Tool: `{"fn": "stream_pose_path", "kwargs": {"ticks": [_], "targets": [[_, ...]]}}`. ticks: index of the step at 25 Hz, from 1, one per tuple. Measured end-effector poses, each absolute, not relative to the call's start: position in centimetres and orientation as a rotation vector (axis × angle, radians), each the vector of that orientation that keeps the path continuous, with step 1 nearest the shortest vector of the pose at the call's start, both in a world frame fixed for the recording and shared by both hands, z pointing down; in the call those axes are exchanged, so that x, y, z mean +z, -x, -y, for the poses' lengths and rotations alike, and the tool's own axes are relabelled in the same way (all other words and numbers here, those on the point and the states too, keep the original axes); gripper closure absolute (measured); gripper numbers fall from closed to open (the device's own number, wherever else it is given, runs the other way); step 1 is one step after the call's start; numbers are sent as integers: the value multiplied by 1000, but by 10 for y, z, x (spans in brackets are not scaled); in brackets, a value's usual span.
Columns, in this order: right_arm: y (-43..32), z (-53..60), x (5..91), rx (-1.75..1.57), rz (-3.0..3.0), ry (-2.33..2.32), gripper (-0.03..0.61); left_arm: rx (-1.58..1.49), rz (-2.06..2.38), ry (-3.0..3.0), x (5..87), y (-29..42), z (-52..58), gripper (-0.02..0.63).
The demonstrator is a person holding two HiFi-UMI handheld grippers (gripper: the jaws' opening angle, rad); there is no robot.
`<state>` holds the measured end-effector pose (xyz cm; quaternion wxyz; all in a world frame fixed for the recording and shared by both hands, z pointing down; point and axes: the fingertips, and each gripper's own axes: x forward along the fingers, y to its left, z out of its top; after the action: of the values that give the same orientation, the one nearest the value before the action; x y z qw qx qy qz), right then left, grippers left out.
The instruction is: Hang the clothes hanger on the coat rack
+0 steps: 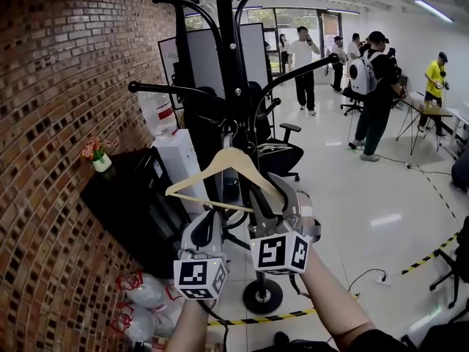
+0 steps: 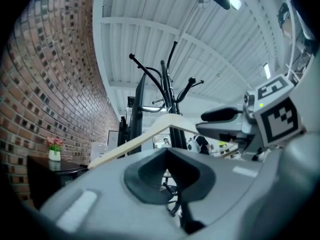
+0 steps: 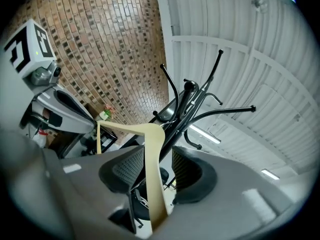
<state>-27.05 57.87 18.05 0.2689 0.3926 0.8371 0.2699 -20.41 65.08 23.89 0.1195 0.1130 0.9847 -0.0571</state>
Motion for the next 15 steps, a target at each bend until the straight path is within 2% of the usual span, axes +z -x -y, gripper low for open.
{"fn": "stream_pose_path", "kwargs": {"ticks": [4, 10, 15], "targets": [[259, -565, 166, 665, -2231, -1042, 408, -160, -2871, -337, 235, 199, -645, 609], [238, -545, 158, 621, -2181, -981, 467, -147, -2875, -334, 240, 189, -635, 609], [230, -523, 163, 628, -2182, -948, 469, -144, -2882, -315, 242, 181, -625, 609]]}}
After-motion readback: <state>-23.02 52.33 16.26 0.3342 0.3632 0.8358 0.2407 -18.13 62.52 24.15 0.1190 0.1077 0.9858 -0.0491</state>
